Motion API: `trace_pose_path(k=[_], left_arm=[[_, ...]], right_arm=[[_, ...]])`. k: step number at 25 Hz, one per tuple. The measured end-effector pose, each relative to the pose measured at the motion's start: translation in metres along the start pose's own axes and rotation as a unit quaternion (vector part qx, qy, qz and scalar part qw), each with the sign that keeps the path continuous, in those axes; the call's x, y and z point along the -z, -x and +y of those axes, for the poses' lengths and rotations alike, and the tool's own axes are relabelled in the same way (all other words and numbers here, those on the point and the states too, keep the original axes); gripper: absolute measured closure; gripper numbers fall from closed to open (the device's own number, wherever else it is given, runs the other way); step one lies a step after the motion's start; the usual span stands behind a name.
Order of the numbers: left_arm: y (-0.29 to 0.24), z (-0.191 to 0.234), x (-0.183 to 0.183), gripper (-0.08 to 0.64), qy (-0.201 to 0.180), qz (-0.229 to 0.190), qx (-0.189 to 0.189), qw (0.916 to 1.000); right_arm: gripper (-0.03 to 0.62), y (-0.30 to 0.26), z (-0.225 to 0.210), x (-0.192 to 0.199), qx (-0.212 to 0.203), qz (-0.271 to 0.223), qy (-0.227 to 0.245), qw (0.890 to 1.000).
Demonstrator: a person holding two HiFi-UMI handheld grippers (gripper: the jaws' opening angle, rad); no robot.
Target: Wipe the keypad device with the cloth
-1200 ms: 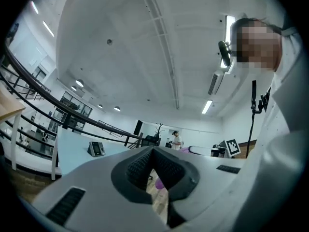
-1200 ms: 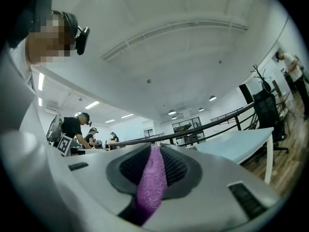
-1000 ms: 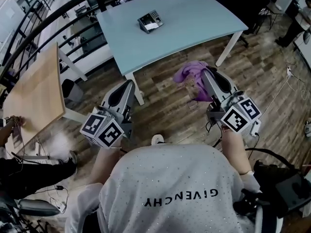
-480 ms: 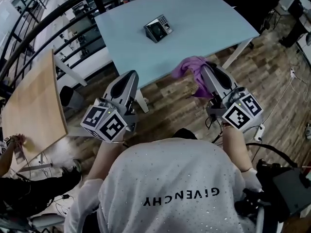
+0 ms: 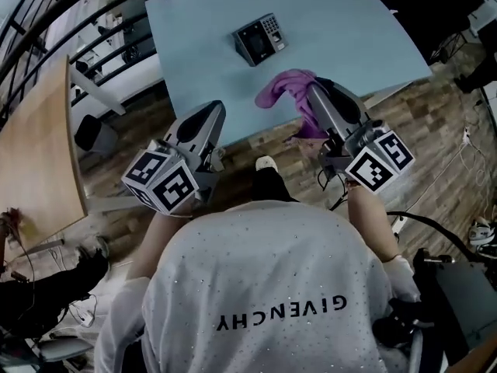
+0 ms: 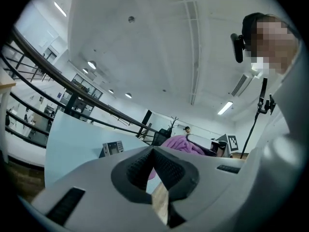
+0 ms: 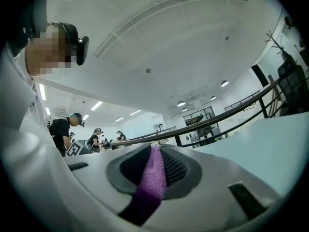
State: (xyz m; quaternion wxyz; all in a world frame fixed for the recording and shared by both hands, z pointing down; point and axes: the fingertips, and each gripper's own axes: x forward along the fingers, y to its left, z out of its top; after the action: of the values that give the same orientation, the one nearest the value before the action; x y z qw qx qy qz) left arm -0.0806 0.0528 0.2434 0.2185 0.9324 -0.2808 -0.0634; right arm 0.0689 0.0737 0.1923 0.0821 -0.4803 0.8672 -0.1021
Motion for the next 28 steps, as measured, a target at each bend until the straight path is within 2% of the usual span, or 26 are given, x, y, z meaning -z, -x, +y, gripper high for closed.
trace_pose_path(k=[5,9,12,14,16,18,23,25,28], left_arm=[[-0.067,0.026,0.008,0.560,0.026,0.018,-0.018,0.9993],[-0.114,0.055,0.007,0.560,0.028,0.004,-0.048,0.9984],[-0.136,0.083,0.010,0.560,0.026,-0.008,-0.079,0.9966],[-0.141,0.103,0.014,0.560,0.034,-0.016,-0.107,0.9936],[-0.138,0.117,0.020,0.558,0.050,-0.021,-0.144,0.9881],[-0.134,0.131,0.027,0.560,0.072,-0.022,-0.182,0.9804],[-0.133,0.168,0.052,0.558,0.107,0.007,-0.258,0.9601],[-0.135,0.173,0.057,0.560,0.115,0.014,-0.268,0.9565],[-0.140,0.174,0.061,0.560,0.115,0.027,-0.267,0.9564]], right_arm=[[0.529,-0.070,-0.058,-0.003,-0.050,0.050,0.003,0.998],[0.529,-0.123,-0.101,0.009,-0.106,0.079,0.006,0.991],[0.529,-0.162,-0.129,0.027,-0.157,0.092,-0.021,0.983],[0.529,-0.185,-0.142,0.046,-0.186,0.107,-0.054,0.975],[0.529,-0.200,-0.151,0.065,-0.207,0.127,-0.095,0.965],[0.529,-0.212,-0.159,0.083,-0.218,0.148,-0.109,0.958],[0.529,-0.233,-0.175,0.127,-0.230,0.193,-0.007,0.954],[0.529,-0.235,-0.177,0.139,-0.239,0.199,0.024,0.950],[0.529,-0.239,-0.184,0.145,-0.239,0.193,0.044,0.951]])
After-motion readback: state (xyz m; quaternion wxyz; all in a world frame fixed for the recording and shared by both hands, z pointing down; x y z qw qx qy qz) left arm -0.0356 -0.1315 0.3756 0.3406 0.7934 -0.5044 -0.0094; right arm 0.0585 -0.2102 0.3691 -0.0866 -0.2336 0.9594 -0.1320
